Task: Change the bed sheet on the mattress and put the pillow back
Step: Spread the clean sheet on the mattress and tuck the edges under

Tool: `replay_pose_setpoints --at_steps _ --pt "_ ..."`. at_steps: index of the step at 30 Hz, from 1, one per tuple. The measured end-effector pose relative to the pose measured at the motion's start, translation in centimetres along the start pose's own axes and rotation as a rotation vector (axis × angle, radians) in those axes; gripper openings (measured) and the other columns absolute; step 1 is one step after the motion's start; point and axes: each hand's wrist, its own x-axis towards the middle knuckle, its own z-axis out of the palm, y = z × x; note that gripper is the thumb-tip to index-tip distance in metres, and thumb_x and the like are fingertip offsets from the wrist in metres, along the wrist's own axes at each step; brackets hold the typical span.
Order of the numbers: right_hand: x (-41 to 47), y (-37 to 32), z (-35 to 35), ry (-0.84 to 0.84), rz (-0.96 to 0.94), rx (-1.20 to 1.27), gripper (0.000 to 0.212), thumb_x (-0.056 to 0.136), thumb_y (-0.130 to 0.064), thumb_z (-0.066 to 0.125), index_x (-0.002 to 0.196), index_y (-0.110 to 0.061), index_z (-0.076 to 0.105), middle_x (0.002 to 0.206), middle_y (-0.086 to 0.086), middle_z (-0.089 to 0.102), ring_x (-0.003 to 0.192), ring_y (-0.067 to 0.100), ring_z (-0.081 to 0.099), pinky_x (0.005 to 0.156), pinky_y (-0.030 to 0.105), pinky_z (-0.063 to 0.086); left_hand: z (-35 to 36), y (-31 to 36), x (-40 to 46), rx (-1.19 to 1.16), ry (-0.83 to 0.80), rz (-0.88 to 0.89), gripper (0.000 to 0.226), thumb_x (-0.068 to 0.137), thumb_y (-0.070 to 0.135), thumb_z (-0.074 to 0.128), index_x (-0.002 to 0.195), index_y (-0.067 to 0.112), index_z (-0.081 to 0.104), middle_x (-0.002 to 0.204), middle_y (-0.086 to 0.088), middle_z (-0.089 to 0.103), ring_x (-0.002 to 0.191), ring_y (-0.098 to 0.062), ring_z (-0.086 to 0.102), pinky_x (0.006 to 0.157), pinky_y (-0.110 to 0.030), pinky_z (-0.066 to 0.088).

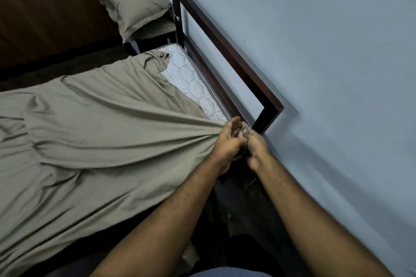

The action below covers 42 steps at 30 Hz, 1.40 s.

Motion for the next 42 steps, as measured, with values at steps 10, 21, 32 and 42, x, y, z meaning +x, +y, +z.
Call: replay_pose_setpoints --at_steps 10,21,32,42 --pt "5.0 1.7 -9.2 0.312 -0.172 -0.488 0.028 0.094 -0.016 0.056 0.12 -0.013 0.069 0.114 0.007 0.072 0.104 0.025 0.068 0.093 0.036 0.055 4.3 -7.4 -0.2 -0.126 0.187 -0.258 0.033 0.098 0.002 0.054 0.129 0.014 0.052 0.11 -0.003 0.063 0.086 -0.012 0.063 0.077 -0.038 0.056" --pt "4.0 2.4 -10.4 -0.072 -0.207 -0.779 0.032 0.099 -0.018 0.059 0.129 -0.011 0.065 0.119 0.004 0.068 0.11 0.017 0.063 0.097 0.03 0.05 5.1 -9.4 -0.6 -0.053 0.419 -0.139 0.026 0.1 0.011 0.057 0.126 0.014 0.058 0.122 -0.01 0.07 0.112 -0.02 0.067 0.083 -0.034 0.054" --pt "1.5 8.7 -2.4 -0.377 -0.277 -0.985 0.03 0.097 -0.015 0.061 0.126 -0.005 0.066 0.114 0.013 0.073 0.106 0.023 0.068 0.091 0.027 0.051 -2.1 -10.2 -5.5 -0.161 0.648 -0.026 0.021 0.104 0.009 0.051 0.122 0.004 0.061 0.109 -0.01 0.073 0.095 -0.018 0.071 0.079 -0.035 0.06" --pt "-4.5 19.6 5.6 -0.588 -0.326 -1.154 0.028 0.097 -0.019 0.062 0.124 -0.014 0.068 0.116 0.007 0.073 0.108 0.02 0.067 0.089 0.025 0.048 -14.9 -13.2 -13.7 -0.27 0.916 0.018 0.017 0.104 0.014 0.052 0.117 0.017 0.063 0.119 -0.014 0.071 0.114 -0.03 0.068 0.077 -0.035 0.054"
